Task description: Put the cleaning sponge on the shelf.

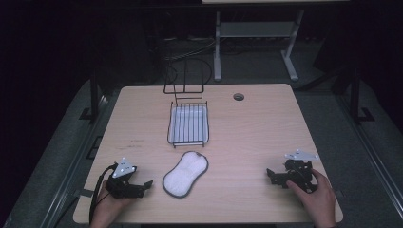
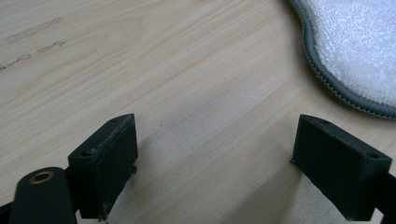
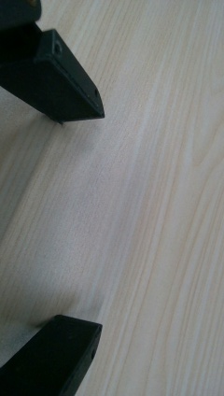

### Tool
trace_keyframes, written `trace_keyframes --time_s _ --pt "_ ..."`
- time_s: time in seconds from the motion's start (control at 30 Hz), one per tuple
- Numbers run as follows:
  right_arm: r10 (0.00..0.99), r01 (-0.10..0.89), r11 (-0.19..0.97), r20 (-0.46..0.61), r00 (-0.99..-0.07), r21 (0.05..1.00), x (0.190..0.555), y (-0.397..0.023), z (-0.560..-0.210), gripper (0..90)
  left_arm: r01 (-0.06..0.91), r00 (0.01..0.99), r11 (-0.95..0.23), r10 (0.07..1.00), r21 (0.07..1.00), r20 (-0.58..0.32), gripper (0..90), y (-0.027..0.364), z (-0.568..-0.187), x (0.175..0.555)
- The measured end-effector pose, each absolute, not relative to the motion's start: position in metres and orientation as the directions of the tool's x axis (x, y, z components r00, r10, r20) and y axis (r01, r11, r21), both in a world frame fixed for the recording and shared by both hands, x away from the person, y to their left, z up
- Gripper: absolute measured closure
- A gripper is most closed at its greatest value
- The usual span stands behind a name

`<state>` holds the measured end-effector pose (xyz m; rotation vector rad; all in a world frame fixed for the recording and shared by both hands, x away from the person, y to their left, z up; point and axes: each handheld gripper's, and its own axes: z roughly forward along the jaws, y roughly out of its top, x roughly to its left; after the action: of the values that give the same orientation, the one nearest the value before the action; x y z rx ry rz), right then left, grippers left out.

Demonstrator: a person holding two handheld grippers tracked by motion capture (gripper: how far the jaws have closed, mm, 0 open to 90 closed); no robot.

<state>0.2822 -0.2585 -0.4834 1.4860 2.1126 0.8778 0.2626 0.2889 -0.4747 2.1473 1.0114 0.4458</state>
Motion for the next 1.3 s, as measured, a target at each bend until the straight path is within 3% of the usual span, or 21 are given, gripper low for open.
trace_keyframes --time_s 0.4,0.5,0.53,0.77,1.03,1.07,1.3 --pt "0.937 0.678 0.234 0.024 -0.348 0.697 0.282 -0.259 -0.483 0.1 0.549 0.630 -0.447 0.776 0.706 0.002 15.6 0.288 -0.470 0.262" --pt "0.937 0.678 0.234 0.024 -0.348 0.697 0.282 -0.259 -0.483 0.1 0.554 0.640 -0.440 0.768 0.706 -0.024 22.5 0.286 -0.465 0.259" --pt "0.937 0.679 0.234 0.024 -0.348 0.696 0.282 -0.259 -0.483 0.1 0.545 0.648 -0.438 0.761 0.715 -0.027 30.5 0.284 -0.460 0.258" --pt "0.937 0.679 0.235 0.023 -0.348 0.695 0.282 -0.259 -0.483 0.1 0.546 0.667 -0.419 0.741 0.726 -0.074 59.8 0.277 -0.441 0.258" --pt "0.938 0.680 0.232 0.026 -0.346 0.696 0.282 -0.258 -0.483 0.1 0.559 0.697 -0.432 0.707 0.708 -0.119 81.4 0.264 -0.430 0.266" --pt "0.938 0.679 0.233 0.025 -0.347 0.696 0.282 -0.259 -0.483 0.1 0.560 0.704 -0.436 0.699 0.704 -0.127 89.5 0.260 -0.427 0.268" --pt "0.937 0.679 0.233 0.024 -0.347 0.696 0.282 -0.259 -0.483 0.1 0.551 0.724 -0.463 0.679 0.694 -0.121 89.8 0.241 -0.419 0.276"
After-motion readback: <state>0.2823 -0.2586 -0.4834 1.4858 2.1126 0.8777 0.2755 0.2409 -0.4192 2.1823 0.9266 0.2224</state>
